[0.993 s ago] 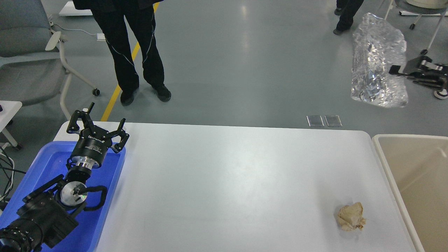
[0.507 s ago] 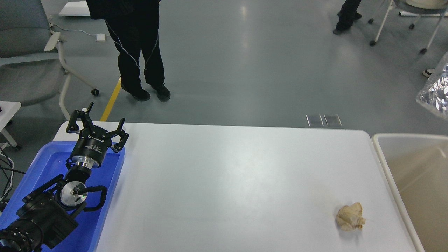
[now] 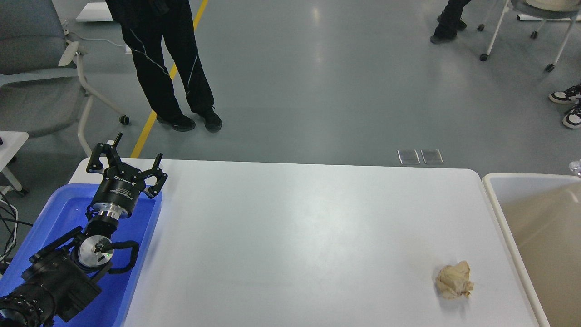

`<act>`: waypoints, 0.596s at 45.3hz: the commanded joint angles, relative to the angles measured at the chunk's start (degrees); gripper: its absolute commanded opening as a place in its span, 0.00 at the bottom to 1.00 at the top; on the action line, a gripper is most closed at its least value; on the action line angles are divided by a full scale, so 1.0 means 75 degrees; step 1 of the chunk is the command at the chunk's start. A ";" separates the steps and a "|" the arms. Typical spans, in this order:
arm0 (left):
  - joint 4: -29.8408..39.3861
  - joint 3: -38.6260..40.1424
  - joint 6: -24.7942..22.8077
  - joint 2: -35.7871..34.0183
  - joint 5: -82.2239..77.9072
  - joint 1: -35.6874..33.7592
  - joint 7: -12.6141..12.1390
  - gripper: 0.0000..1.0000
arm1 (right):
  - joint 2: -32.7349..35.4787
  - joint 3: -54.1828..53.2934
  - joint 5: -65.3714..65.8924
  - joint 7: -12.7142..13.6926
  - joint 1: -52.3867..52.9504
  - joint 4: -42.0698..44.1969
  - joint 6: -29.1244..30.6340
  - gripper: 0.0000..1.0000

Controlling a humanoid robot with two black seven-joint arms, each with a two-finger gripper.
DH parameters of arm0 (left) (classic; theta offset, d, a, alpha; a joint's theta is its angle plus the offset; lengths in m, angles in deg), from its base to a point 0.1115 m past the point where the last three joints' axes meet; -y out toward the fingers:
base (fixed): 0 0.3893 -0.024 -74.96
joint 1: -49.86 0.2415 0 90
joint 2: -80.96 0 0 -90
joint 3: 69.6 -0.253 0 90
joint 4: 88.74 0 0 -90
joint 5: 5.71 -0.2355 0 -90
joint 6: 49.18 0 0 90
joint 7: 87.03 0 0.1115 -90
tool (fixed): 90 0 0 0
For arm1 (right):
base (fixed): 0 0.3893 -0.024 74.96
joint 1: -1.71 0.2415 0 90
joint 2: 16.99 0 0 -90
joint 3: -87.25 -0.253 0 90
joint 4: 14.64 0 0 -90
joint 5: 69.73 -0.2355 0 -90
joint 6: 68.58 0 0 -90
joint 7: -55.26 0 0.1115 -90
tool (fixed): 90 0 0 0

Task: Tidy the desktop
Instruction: 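Release the foil packet into the white bin with the right gripper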

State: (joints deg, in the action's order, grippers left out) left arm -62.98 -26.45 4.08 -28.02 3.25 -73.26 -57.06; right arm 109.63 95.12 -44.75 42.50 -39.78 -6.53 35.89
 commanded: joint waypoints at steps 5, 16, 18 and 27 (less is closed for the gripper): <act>0.0000 0.0000 0.0000 0.0000 0.0001 -0.0002 0.0000 1.00 | -0.0581 -0.0101 -0.0483 0.0869 -0.0889 0.0196 -0.1331 0.00; 0.0000 0.0000 0.0000 0.0000 0.0001 -0.0002 0.0000 1.00 | -0.1273 -0.0206 -0.0810 0.0986 -0.1546 0.0196 -0.1765 0.00; 0.0000 0.0000 0.0000 0.0000 0.0001 -0.0002 0.0000 1.00 | -0.1367 -0.0241 -0.0858 0.0986 -0.1627 0.0196 -0.1800 0.00; 0.0000 0.0000 0.0000 0.0000 0.0001 -0.0002 0.0000 1.00 | -0.1683 -0.0265 -0.0940 0.0986 -0.1979 0.0185 -0.1941 0.00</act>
State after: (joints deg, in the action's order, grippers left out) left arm -62.99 -26.45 4.08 -28.02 3.25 -73.26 -57.06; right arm 100.31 93.55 -50.43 49.33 -51.15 -5.17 23.58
